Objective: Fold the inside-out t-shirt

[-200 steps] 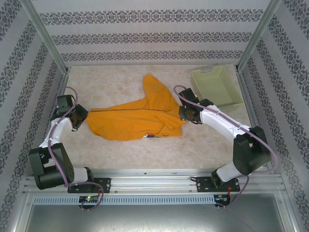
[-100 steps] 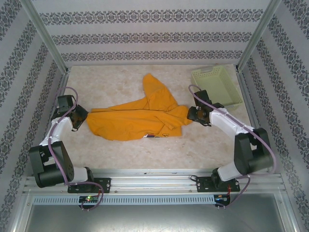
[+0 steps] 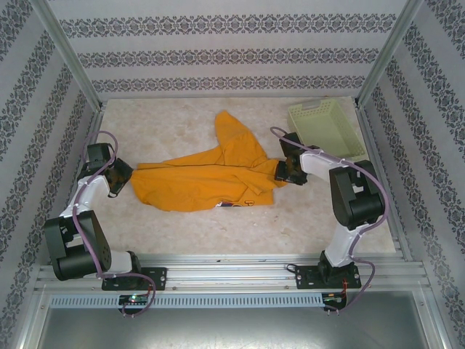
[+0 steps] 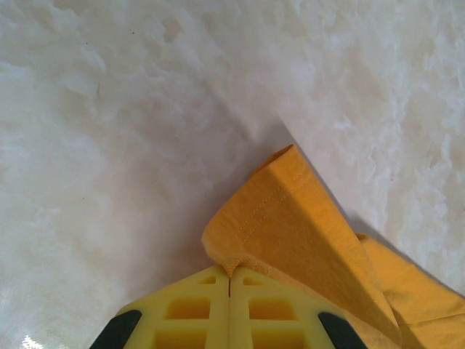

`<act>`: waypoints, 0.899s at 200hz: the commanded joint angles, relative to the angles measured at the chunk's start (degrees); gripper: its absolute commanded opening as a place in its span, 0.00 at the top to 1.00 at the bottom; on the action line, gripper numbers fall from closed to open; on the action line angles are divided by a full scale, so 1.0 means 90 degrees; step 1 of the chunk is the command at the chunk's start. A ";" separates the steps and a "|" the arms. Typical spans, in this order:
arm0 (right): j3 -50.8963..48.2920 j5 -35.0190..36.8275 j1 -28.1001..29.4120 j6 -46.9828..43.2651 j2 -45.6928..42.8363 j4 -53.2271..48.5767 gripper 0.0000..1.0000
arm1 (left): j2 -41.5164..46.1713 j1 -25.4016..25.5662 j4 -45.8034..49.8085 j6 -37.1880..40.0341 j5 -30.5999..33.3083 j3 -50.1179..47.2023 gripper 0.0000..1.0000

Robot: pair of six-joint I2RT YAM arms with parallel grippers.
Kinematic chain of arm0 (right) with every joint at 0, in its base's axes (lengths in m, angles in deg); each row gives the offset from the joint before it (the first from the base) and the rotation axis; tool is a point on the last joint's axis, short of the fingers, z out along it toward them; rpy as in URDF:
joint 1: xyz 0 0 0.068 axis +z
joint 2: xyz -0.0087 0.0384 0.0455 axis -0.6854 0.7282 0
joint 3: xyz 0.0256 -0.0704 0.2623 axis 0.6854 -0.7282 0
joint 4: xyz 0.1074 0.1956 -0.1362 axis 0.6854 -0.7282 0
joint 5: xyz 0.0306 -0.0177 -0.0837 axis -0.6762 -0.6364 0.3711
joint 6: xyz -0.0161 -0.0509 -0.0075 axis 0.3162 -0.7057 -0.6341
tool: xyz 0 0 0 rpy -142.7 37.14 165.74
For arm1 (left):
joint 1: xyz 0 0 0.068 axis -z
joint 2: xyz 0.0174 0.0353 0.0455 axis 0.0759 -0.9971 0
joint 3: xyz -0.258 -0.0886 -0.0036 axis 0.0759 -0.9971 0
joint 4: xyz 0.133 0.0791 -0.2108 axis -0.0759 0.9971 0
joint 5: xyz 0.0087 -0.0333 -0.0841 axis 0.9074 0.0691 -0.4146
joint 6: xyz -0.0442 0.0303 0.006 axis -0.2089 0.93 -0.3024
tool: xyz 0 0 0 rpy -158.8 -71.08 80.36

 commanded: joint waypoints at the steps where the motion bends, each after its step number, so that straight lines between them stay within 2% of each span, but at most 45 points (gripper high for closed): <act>1: 0.0432 0.0471 0.0071 -0.0164 0.0349 0.0236 0.46 | -0.0036 0.0020 0.0037 0.0105 0.0025 0.0100 1.00; 20: 0.0659 0.0799 0.0231 -0.0173 0.0524 -0.0031 0.56 | -0.0030 0.0020 0.0071 0.0122 0.0036 0.0119 1.00; 49: 0.0723 0.0938 0.0274 -0.0113 0.0571 -0.0123 0.80 | -0.0005 0.0020 0.0092 0.0131 0.0052 0.0121 1.00; 77: 0.0415 0.0988 0.0151 -0.0114 -0.0071 -0.0169 0.95 | 0.0013 0.0010 0.0141 0.0144 0.0079 0.0161 1.00; 91: 0.0164 0.0800 0.0023 -0.0094 -0.0694 -0.0226 0.99 | 0.0070 0.0010 0.0068 0.0143 0.0028 0.0135 1.00; 116: -0.0452 -0.0712 -0.0617 0.0257 -0.2342 -0.0137 1.00 | 0.0297 0.0002 -0.0250 0.0102 -0.0302 0.0023 1.00; 130: -0.0616 -0.1224 -0.0962 0.0471 -0.3250 -0.0248 1.00 | 0.0542 0.0010 -0.0539 0.0061 -0.0578 -0.0066 1.00; 180: 0.0277 -0.2269 -0.1640 0.0898 -0.5087 -0.1549 1.00 | 0.1912 0.0142 -0.1322 -0.0019 -0.1528 -0.0229 1.00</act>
